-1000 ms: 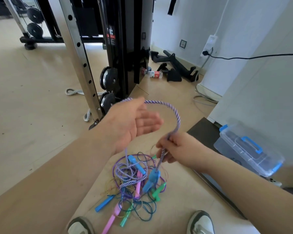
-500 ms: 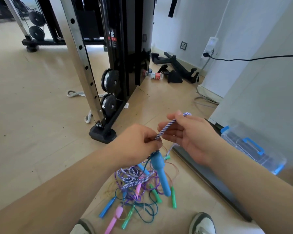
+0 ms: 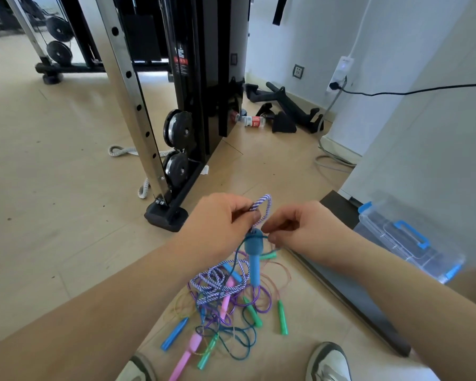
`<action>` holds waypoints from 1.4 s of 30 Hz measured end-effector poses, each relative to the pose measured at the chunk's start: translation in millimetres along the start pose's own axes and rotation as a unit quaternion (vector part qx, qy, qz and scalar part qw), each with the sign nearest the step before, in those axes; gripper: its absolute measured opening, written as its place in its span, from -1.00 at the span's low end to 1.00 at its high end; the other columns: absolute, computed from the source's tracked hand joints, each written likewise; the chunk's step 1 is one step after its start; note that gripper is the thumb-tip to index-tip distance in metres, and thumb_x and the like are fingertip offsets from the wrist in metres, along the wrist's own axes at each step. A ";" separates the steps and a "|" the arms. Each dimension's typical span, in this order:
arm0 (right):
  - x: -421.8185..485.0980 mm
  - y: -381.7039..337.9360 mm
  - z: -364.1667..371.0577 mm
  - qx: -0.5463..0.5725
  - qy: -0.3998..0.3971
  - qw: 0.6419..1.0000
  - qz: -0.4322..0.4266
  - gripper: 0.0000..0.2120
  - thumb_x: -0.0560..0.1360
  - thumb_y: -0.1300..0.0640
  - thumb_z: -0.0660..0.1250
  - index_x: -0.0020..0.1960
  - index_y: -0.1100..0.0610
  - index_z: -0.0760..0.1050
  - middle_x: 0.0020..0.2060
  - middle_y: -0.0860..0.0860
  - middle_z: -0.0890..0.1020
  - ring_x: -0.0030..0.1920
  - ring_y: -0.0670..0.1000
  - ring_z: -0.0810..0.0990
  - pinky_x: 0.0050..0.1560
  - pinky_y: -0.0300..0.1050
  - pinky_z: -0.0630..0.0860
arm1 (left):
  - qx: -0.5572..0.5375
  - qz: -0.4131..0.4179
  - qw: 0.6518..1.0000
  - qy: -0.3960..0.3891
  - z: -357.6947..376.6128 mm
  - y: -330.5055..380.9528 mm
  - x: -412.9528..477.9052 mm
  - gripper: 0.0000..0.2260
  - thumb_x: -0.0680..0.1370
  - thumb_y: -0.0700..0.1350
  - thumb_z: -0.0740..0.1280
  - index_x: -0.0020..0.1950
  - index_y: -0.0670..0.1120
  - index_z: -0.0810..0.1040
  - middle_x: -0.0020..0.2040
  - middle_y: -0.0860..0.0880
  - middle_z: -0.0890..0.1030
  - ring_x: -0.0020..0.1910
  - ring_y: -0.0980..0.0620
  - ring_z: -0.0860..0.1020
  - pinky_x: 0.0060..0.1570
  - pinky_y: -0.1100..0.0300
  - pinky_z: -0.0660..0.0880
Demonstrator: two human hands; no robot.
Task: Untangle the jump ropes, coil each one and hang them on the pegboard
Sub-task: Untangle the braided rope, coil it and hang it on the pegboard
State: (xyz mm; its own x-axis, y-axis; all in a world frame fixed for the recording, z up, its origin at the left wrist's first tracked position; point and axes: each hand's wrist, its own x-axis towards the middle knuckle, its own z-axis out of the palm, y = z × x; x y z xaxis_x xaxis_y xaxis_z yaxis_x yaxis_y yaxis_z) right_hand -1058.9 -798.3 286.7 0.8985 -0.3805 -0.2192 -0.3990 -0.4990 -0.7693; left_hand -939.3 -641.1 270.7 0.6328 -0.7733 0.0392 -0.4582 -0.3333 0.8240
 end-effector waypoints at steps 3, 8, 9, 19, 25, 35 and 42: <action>-6.5 2.6 -0.2 -0.062 -0.110 0.992 0.029 -0.80 0.48 0.26 0.48 -0.13 -0.05 0.72 -0.23 -0.07 0.76 -0.15 -0.04 0.74 0.05 -0.08 0.68 | 0.043 -0.007 0.997 0.062 -7.2 -5.9 5.2 -0.72 0.58 0.00 0.39 -0.25 -0.14 0.56 -0.40 -0.13 0.53 -0.36 -0.15 0.51 -0.26 -0.02 0.58; -4.2 3.8 4.7 0.055 0.035 0.997 0.040 -0.81 0.62 -0.03 0.37 0.05 0.05 0.70 -0.08 -0.03 0.77 0.05 0.02 0.73 0.16 0.00 0.64 | -0.033 -0.027 0.998 0.054 -10.3 -1.4 4.5 -0.66 0.48 0.11 0.35 -0.18 -0.19 0.62 -0.24 -0.26 0.65 -0.20 -0.28 0.63 -0.14 -0.21 0.63; -2.0 -0.4 3.7 0.161 0.044 0.983 0.076 -0.72 0.65 -0.08 0.31 0.07 0.09 0.68 -0.06 0.02 0.78 0.07 0.07 0.73 0.15 0.01 0.64 | -0.030 -0.020 0.998 0.047 -7.8 1.7 1.9 -0.67 0.48 0.10 0.37 -0.18 -0.18 0.63 -0.26 -0.25 0.65 -0.22 -0.27 0.63 -0.16 -0.20 0.63; -1.0 -17.2 4.5 0.414 0.014 0.903 0.111 -0.83 0.66 0.21 0.31 -0.03 0.26 0.62 -0.20 0.18 0.70 -0.25 0.14 0.70 -0.07 0.05 0.67 | 0.212 -0.006 0.964 -0.161 -2.9 18.9 -13.5 -0.76 0.56 0.10 0.40 -0.07 -0.07 0.69 -0.19 -0.01 0.68 -0.18 0.00 0.61 -0.10 0.04 0.57; -9.4 -22.4 -0.5 0.387 -0.090 0.912 0.103 -0.73 0.64 0.00 0.31 -0.06 0.20 0.57 -0.36 0.05 0.43 -0.44 0.01 0.30 -0.34 -0.10 0.29 | 0.059 0.001 0.998 -0.025 -24.3 8.8 -9.7 -0.43 0.56 -0.20 0.35 0.54 0.15 0.37 0.39 0.28 0.47 0.33 0.27 0.47 0.38 0.25 0.38; -11.1 -23.5 -6.3 0.400 -0.130 0.902 0.099 -0.68 0.69 -0.03 0.21 -0.09 0.14 0.56 -0.48 -0.02 0.28 -0.55 -0.06 0.20 -0.50 -0.21 0.22 | 0.002 0.043 0.999 -0.027 -29.7 3.3 -1.7 -0.80 0.64 0.07 0.32 -0.03 0.01 0.67 -0.40 -0.07 0.42 -0.45 0.11 0.41 -0.38 0.05 0.54; 7.0 -24.4 -3.3 0.612 0.049 0.784 0.094 -0.63 0.76 0.03 0.07 -0.03 0.23 0.50 0.15 0.30 0.70 0.18 0.23 0.71 0.27 0.13 0.60 | 0.224 -0.020 0.946 -0.235 11.5 19.3 -22.5 -0.60 0.71 0.13 0.11 -0.27 -0.03 0.33 -0.34 0.02 0.43 -0.33 0.02 0.41 -0.30 0.10 0.29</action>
State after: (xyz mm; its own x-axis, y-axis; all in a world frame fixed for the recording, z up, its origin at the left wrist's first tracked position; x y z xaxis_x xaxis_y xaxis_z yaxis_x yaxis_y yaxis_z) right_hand -1043.5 -791.3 305.9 0.8019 -0.4464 -0.3971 0.0057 0.6702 -0.7421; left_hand -969.6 -636.4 279.2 0.3571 -0.8742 -0.3290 -0.7249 -0.4815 0.4926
